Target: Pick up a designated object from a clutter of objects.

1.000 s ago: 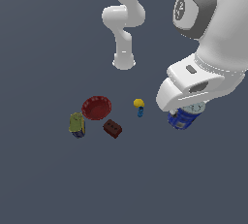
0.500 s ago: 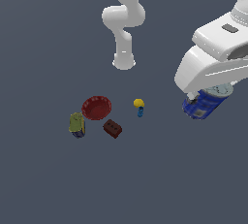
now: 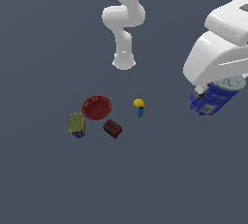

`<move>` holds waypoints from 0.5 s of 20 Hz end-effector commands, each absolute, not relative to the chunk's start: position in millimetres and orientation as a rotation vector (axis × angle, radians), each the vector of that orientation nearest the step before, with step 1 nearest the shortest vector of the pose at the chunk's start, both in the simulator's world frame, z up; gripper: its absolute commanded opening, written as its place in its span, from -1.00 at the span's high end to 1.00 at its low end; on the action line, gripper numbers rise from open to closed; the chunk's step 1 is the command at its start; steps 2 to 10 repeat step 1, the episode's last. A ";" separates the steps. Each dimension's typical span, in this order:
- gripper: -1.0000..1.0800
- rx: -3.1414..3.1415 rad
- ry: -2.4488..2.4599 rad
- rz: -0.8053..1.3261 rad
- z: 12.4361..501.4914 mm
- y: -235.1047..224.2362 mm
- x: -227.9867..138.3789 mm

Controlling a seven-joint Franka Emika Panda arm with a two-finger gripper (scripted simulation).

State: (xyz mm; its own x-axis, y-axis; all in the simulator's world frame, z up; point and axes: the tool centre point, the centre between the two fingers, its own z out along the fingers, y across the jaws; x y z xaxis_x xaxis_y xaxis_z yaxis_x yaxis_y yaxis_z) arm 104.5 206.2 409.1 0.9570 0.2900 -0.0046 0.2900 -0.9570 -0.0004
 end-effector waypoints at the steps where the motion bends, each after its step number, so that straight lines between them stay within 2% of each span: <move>1: 1.00 3.108 0.460 0.000 413.0 206.6 105.0; 10: 1.00 3.108 0.460 0.000 413.0 206.6 105.0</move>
